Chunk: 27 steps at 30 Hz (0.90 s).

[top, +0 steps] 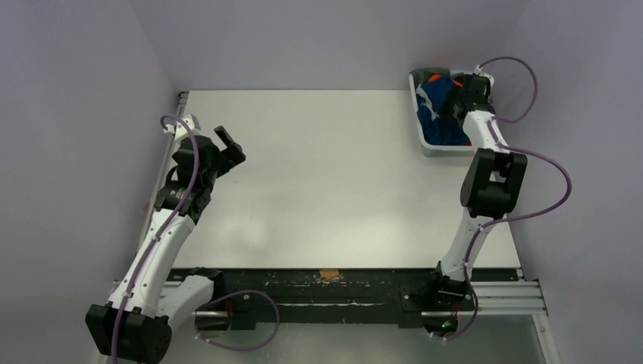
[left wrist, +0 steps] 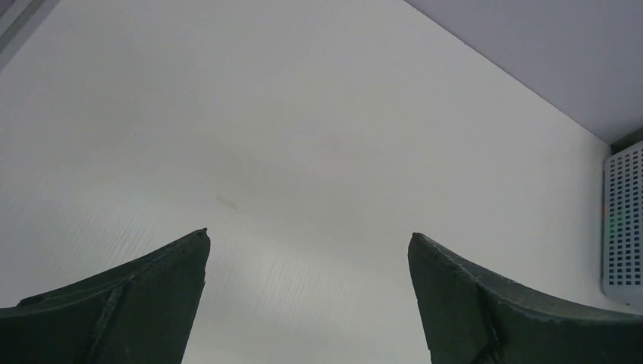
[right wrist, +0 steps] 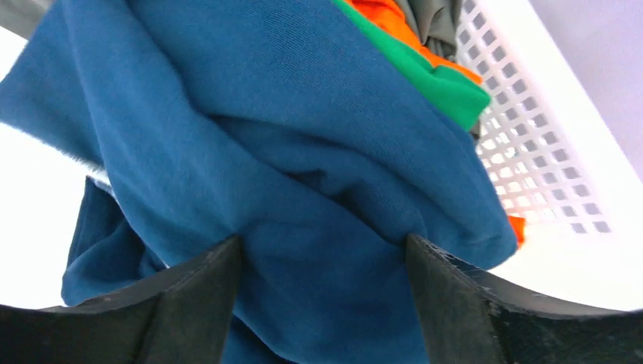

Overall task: Fold and stack the t-shirts
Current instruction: Grab crumpled tshirt from bin with the right arm

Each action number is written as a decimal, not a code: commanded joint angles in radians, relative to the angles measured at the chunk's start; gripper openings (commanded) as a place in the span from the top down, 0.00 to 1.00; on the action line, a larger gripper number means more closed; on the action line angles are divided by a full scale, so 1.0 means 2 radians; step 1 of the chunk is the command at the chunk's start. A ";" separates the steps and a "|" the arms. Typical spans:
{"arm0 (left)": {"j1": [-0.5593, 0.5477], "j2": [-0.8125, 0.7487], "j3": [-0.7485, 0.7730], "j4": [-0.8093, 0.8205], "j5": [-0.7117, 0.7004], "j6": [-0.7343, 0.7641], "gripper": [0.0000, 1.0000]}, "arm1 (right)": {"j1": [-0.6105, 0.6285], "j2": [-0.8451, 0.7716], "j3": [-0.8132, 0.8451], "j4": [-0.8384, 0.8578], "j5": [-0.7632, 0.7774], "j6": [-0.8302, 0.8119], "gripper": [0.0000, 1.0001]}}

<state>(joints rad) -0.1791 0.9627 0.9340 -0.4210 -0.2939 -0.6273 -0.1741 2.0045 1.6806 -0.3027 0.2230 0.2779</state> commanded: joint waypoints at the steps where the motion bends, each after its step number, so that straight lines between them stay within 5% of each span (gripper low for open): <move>1: -0.002 -0.014 -0.021 0.011 0.009 -0.028 0.00 | -0.001 0.018 0.060 -0.008 -0.022 -0.022 0.30; 6: -0.002 -0.021 -0.030 0.003 -0.001 -0.043 0.00 | -0.006 0.029 0.070 0.010 -0.021 -0.020 0.79; 8: -0.002 -0.022 -0.033 0.010 -0.004 -0.045 0.00 | -0.006 0.022 0.077 0.008 -0.024 -0.024 0.86; 16: -0.002 0.002 -0.010 0.026 -0.004 -0.013 0.00 | -0.006 -0.068 0.060 0.020 -0.012 -0.024 0.97; 27: -0.002 0.024 0.002 0.061 -0.004 0.006 0.00 | -0.006 -0.172 0.083 0.067 -0.032 -0.048 0.98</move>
<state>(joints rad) -0.1791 1.0103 0.8936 -0.3706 -0.2920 -0.6464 -0.1791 1.7393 1.7870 -0.3054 0.1867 0.2237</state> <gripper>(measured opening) 0.999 0.110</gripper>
